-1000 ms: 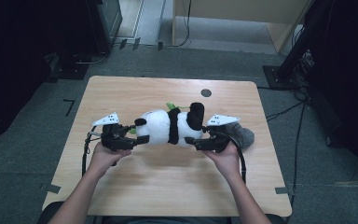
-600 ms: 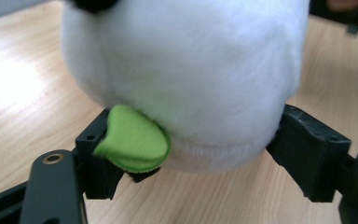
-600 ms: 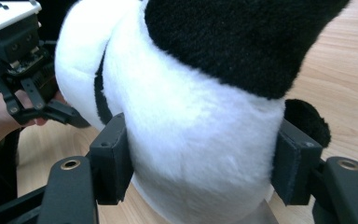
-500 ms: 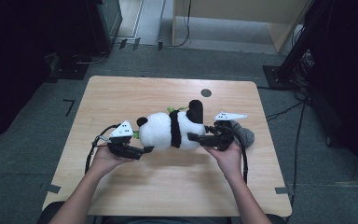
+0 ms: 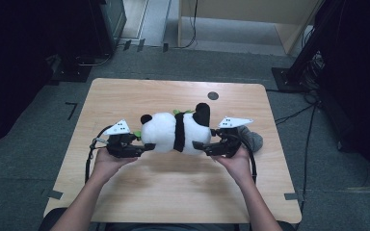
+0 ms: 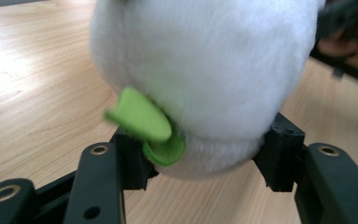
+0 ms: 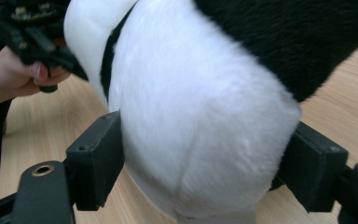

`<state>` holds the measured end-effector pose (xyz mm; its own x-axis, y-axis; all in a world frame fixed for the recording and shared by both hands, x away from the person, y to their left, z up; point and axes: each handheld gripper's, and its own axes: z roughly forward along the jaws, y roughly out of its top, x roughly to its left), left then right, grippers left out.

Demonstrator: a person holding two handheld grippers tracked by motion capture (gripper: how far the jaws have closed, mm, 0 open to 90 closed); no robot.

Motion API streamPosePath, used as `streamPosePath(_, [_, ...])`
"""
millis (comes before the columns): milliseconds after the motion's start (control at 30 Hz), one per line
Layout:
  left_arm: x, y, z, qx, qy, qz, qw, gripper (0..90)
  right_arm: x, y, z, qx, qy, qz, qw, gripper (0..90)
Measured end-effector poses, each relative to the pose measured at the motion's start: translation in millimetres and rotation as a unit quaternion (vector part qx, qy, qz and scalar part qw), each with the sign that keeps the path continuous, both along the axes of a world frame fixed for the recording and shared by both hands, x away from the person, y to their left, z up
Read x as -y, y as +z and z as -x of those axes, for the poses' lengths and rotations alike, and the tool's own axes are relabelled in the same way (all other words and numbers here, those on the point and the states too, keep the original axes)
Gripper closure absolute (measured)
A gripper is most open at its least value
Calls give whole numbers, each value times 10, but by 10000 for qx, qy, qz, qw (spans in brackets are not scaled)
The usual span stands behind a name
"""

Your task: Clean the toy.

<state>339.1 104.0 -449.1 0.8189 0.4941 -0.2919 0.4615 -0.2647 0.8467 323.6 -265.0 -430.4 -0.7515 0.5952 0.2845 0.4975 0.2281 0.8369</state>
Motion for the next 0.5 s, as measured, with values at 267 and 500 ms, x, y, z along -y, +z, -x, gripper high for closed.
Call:
streamPosePath(267, [-111, 0, -75, -563, 189, 491, 9970, 469, -129, -31, 43, 150, 292, 502, 9982, 124])
streamPosePath(500, [-111, -11, -73, -526, 223, 328, 9978, 468, -223, -122, 56, 311, 385, 1156, 9921, 183])
